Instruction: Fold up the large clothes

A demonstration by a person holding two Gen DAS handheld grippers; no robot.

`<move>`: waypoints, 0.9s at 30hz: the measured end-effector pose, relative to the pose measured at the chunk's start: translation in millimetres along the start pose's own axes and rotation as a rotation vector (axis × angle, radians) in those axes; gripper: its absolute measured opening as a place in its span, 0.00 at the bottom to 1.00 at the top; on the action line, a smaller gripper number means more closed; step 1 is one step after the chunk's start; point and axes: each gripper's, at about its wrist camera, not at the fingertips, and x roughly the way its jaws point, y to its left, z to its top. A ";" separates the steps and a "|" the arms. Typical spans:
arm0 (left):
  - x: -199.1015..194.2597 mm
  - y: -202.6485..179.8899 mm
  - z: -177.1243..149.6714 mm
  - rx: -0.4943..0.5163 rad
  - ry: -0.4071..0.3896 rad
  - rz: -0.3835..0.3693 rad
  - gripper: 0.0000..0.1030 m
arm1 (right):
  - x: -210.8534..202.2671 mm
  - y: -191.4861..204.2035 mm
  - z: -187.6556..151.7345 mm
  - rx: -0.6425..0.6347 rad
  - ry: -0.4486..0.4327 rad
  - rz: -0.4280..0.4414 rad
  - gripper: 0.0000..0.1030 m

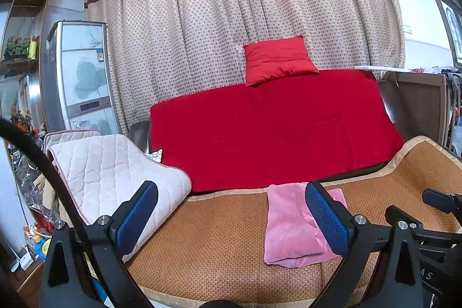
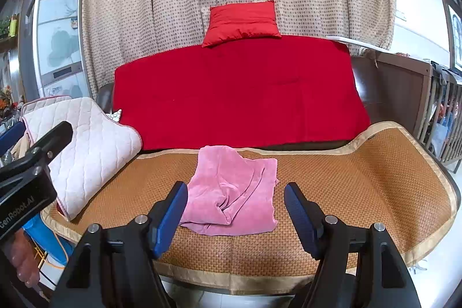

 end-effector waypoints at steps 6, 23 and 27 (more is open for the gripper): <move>2.2 2.0 -1.7 -0.007 0.014 -0.008 0.99 | 1.0 0.3 -0.7 0.010 0.001 -0.009 0.71; 19.0 11.3 -9.3 -0.032 0.055 -0.054 0.99 | 16.8 10.8 5.0 -0.005 0.009 -0.027 0.71; 24.6 13.4 -7.5 -0.042 0.058 -0.071 0.99 | 25.0 13.7 6.5 -0.012 0.021 -0.033 0.71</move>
